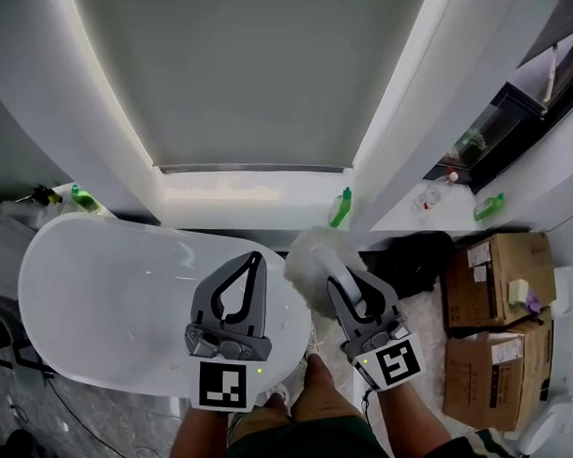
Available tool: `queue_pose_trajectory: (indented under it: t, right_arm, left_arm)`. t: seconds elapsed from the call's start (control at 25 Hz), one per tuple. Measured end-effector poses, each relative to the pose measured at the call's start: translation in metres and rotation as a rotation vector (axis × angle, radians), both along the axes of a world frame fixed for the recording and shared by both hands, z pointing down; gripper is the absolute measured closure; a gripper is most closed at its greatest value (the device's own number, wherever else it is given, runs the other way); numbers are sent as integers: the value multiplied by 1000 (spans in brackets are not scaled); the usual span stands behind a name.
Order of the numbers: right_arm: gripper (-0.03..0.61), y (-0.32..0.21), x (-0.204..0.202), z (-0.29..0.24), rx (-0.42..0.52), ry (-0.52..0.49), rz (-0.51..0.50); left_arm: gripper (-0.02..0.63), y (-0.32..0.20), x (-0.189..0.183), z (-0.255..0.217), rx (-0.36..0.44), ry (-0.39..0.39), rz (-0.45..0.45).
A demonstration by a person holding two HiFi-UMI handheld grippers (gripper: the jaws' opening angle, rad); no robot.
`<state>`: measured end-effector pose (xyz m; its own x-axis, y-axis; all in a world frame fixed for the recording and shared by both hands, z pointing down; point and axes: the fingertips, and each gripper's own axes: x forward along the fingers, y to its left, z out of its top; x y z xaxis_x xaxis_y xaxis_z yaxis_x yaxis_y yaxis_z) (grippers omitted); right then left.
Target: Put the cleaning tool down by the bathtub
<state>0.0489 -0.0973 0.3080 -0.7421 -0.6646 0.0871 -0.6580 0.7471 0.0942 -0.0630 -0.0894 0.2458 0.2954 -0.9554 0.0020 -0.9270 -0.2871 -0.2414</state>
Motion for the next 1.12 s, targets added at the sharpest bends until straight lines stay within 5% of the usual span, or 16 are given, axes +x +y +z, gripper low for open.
queue_pose_trajectory:
  t: [0.64,1.12]
  right_arm:
    - [482,-112,-4,73,-134,1,-108]
    - [480,-161,-21,130,-165,30,-133]
  left_arm:
    - [606,-91,2,55,-94,96,-141]
    - [606,-134,-1,97,-105,107,-130]
